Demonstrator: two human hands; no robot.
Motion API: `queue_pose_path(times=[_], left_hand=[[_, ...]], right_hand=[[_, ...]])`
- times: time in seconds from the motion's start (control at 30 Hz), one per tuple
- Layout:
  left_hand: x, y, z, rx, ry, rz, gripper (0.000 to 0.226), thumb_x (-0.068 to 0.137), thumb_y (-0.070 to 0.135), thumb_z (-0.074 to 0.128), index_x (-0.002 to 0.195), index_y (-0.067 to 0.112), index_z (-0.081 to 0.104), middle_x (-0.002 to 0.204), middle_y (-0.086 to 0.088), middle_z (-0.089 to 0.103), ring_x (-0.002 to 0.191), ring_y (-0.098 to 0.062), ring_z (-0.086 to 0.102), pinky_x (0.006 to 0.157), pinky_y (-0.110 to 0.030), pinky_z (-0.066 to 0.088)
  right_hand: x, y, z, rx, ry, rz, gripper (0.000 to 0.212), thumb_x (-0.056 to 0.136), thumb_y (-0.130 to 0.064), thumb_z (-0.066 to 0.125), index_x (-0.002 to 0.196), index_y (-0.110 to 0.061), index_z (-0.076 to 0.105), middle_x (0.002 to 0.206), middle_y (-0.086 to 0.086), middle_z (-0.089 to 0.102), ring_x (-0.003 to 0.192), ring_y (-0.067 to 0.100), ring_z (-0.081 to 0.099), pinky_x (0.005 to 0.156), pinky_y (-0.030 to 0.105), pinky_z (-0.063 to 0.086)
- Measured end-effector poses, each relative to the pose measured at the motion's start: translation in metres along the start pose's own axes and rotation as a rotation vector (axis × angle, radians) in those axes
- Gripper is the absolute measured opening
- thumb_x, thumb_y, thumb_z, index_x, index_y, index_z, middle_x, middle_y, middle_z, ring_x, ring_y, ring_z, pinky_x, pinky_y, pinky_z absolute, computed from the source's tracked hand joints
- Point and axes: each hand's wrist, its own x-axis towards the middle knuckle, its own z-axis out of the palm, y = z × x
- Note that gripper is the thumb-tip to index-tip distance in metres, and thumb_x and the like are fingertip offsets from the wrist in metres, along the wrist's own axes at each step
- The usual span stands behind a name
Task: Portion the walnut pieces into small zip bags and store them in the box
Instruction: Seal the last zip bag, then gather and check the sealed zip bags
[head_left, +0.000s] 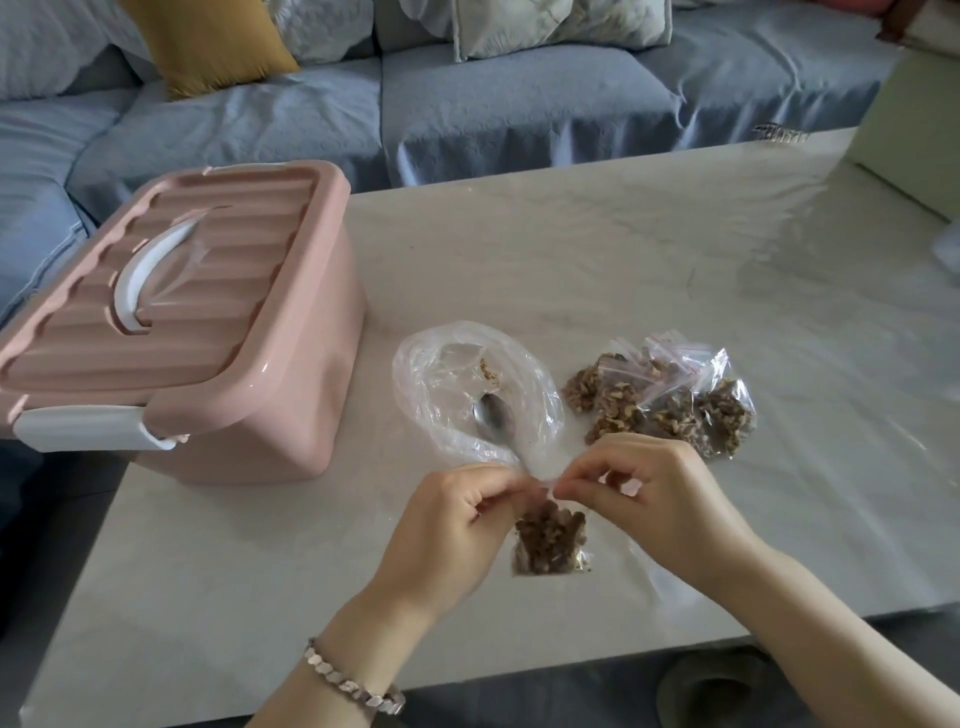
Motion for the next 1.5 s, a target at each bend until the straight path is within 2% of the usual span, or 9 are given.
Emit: queue_pose_path(times=[0.23,0.37,0.63,0.73,0.8,0.9,1.07,1.2,1.5], left_hand=[[0.009,0.005,0.019,-0.060,-0.011,-0.096,0.016,0.084,0.023,0.066,0.090,0.037,0.069,0.076,0.008,0.072,0.073,-0.009,0.067,0.070,-0.031,0.054],[0.033,0.012,0.043,-0.060,0.041,-0.120,0.013,0.083,0.013,0.068,0.080,0.024,0.074,0.071,0.015,0.070,0.067,0.003,0.064,0.067,-0.016,0.052],[0.063,0.015,0.072,0.089,-0.033,-0.158,0.033,0.077,0.007,0.072,0.072,0.037,0.058,0.067,0.013,0.063,0.064,0.002,0.057,0.063,-0.005,0.042],[0.063,0.008,0.072,0.198,-0.070,-0.183,0.027,0.077,0.012,0.072,0.070,0.034,0.058,0.067,0.013,0.063,0.064,0.002,0.057,0.062,-0.006,0.042],[0.061,0.005,0.072,0.265,-0.095,-0.197,0.019,0.079,0.018,0.071,0.073,0.032,0.059,0.070,0.013,0.064,0.067,0.000,0.059,0.065,-0.011,0.045],[0.059,0.004,0.068,0.329,-0.100,-0.203,0.008,0.082,0.024,0.068,0.080,0.028,0.062,0.073,0.014,0.062,0.072,-0.004,0.060,0.070,-0.019,0.047],[0.054,0.009,0.058,0.366,-0.089,-0.201,0.012,0.086,0.025,0.063,0.098,0.025,0.065,0.081,0.016,0.059,0.078,-0.007,0.060,0.072,-0.020,0.046],[0.050,0.011,0.047,0.381,-0.039,-0.185,0.013,0.085,0.023,0.064,0.098,0.026,0.066,0.082,0.016,0.060,0.077,-0.006,0.060,0.073,-0.019,0.047],[0.059,0.016,0.045,0.318,-0.037,-0.186,0.019,0.086,0.022,0.062,0.105,0.021,0.065,0.085,0.015,0.059,0.079,-0.008,0.060,0.073,-0.016,0.045]], right_hand=[[-0.008,0.011,-0.007,0.266,0.174,0.266,0.017,0.048,-0.042,0.075,0.056,-0.028,0.070,0.061,-0.003,0.069,0.060,0.031,0.059,0.058,0.036,0.050],[-0.014,0.025,-0.023,0.381,0.052,0.354,0.014,0.064,-0.017,0.075,0.077,-0.018,0.070,0.076,-0.004,0.074,0.070,0.014,0.070,0.066,0.021,0.055],[-0.033,0.111,-0.101,0.050,0.363,0.633,0.030,0.076,0.000,0.070,0.061,-0.027,0.068,0.052,-0.014,0.065,0.050,0.002,0.056,0.056,0.016,0.046],[-0.041,0.135,-0.106,-0.169,0.304,0.795,0.012,0.077,-0.005,0.069,0.087,-0.012,0.071,0.068,-0.006,0.065,0.068,0.015,0.059,0.061,0.021,0.044],[-0.040,0.137,-0.104,-0.346,0.230,0.849,0.032,0.080,-0.012,0.066,0.112,-0.010,0.062,0.094,0.004,0.066,0.090,0.022,0.059,0.074,0.025,0.045],[-0.017,0.118,-0.101,-0.581,0.232,0.673,0.044,0.084,-0.022,0.063,0.127,-0.018,0.051,0.126,0.008,0.050,0.121,0.027,0.040,0.097,0.033,0.035],[0.042,0.102,-0.088,-0.688,-0.040,0.245,0.035,0.088,-0.024,0.058,0.124,-0.025,0.056,0.133,0.005,0.041,0.126,0.025,0.030,0.103,0.034,0.027],[0.060,0.104,-0.080,-0.851,-0.196,0.238,0.027,0.093,-0.023,0.051,0.119,-0.020,0.057,0.135,0.006,0.037,0.128,0.026,0.027,0.103,0.035,0.026],[0.047,0.091,-0.098,-0.723,-0.126,0.151,0.020,0.088,-0.032,0.058,0.101,-0.020,0.067,0.117,-0.006,0.060,0.118,0.014,0.044,0.094,0.026,0.026]])
